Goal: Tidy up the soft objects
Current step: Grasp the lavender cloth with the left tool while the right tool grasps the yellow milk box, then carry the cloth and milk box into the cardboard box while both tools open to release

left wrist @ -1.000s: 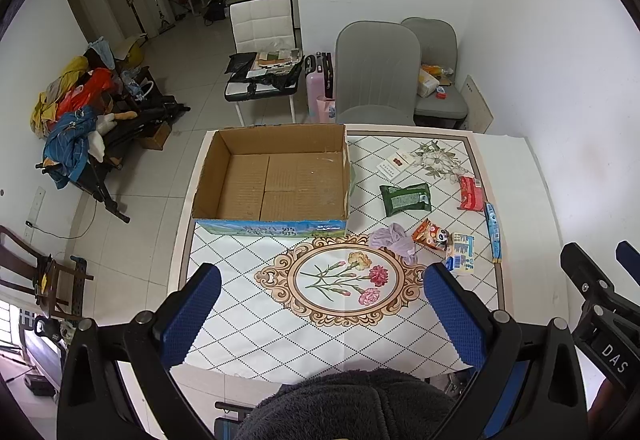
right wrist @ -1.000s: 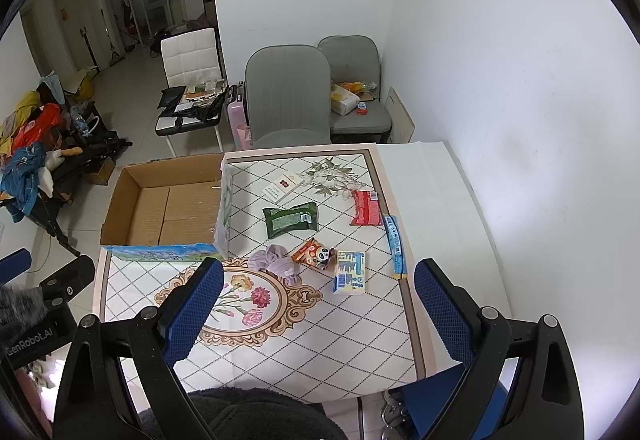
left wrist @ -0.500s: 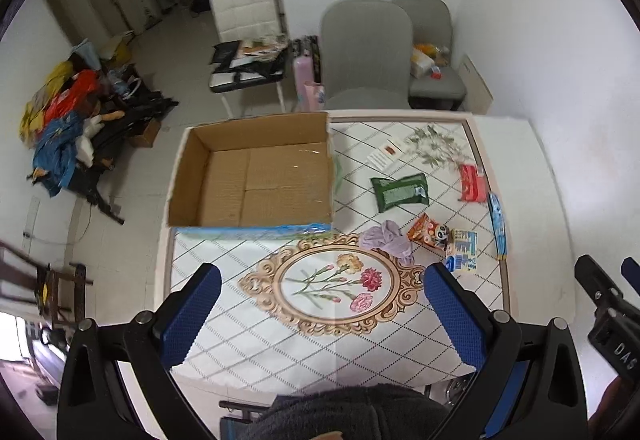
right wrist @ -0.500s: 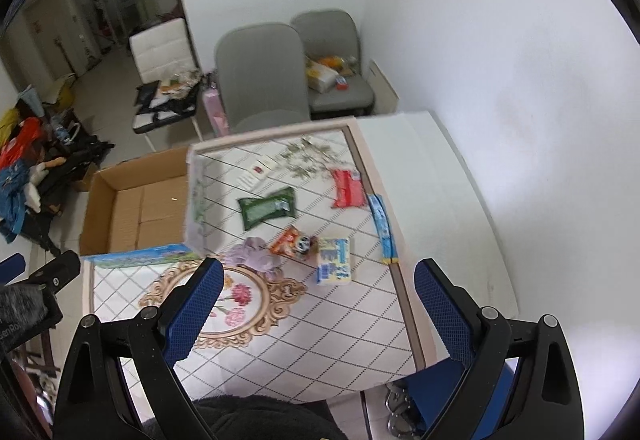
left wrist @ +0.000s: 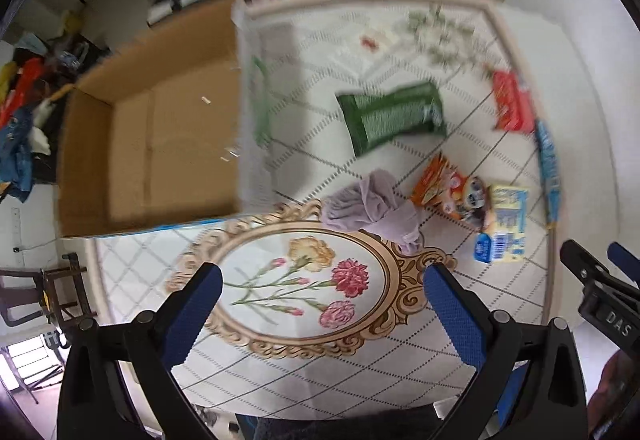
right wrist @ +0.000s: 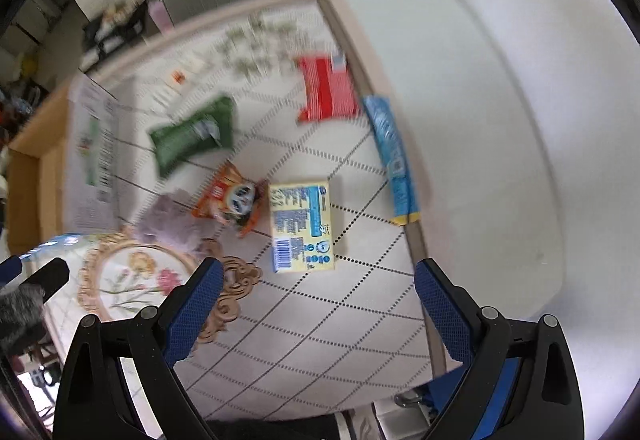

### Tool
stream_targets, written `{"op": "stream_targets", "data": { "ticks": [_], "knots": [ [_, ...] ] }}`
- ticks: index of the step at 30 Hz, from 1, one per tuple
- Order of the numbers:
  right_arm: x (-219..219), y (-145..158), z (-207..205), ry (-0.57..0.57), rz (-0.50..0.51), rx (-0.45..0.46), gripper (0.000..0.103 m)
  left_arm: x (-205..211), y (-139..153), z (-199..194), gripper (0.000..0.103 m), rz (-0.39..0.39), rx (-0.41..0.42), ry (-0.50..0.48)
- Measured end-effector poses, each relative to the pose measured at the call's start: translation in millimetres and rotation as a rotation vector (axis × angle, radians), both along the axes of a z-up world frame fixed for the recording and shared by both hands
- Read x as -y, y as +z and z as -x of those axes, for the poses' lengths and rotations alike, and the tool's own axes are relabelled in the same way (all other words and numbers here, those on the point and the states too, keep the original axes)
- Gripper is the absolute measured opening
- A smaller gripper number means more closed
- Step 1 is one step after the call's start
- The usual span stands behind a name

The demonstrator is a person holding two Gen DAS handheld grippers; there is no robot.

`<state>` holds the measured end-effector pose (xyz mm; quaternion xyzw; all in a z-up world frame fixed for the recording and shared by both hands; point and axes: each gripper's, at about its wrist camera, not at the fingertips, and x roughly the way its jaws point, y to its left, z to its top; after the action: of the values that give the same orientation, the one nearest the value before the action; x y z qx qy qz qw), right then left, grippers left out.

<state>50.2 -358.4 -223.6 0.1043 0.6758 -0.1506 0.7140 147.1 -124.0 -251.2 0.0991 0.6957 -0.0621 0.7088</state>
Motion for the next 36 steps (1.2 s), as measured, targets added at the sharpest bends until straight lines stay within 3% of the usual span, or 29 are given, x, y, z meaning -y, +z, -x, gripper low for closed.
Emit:
{"op": "stream_targets", "data": {
  "ticks": [7, 11, 13, 15, 18, 20, 22, 25, 31, 34, 36],
  "knots": [
    [11.3, -90.5, -25.3, -0.029, -0.078, -0.11, 0.098, 14.5, -83.3, -22.6, 0.103, 0.083, -0.227, 0.111],
    [12.5, -119.8, -30.0, -0.054, -0.14, -0.148, 0.098, 19.3, -120.7, -33.1, 0.102, 0.12, -0.322, 0.195],
    [13.6, -130.8, -31.3, -0.07, -0.152, -0.164, 0.098, 20.5, -134.0, -36.1, 0.097, 0.127, -0.348, 0.229],
    [14.4, -141.9, -32.9, -0.082, -0.162, -0.176, 0.098, 22.7, -144.0, -38.0, 0.096, 0.107, -0.349, 0.241],
    [15.9, -156.6, -34.5, -0.096, -0.164, -0.195, 0.096, 26.3, -155.9, -38.7, 0.081, 0.091, -0.344, 0.243],
    [17.2, -164.0, -34.1, -0.105, -0.172, -0.205, 0.095, 31.2, -163.3, -35.2, 0.052, 0.072, -0.347, 0.23],
    [17.9, -171.3, -32.6, -0.112, -0.182, -0.218, 0.084, 35.9, -165.4, -28.8, 0.045, 0.037, -0.324, 0.197],
    [18.9, -182.9, -27.1, -0.123, -0.203, -0.235, 0.07, 38.2, -167.1, -17.1, 0.043, 0.03, -0.31, 0.171],
    [18.8, -189.4, -6.4, -0.125, -0.202, -0.234, 0.068, 34.6, -162.9, 14.8, 0.042, 0.013, -0.28, 0.141],
    [11.6, -176.9, 12.2, -0.136, -0.218, -0.222, 0.068, 35.0, -160.7, 40.8, 0.042, 0.017, -0.258, 0.109],
    [9.8, -165.5, 21.4, -0.137, -0.235, -0.21, 0.068, 32.6, -143.2, 60.4, 0.042, 0.037, -0.241, 0.074]
  ]
}}
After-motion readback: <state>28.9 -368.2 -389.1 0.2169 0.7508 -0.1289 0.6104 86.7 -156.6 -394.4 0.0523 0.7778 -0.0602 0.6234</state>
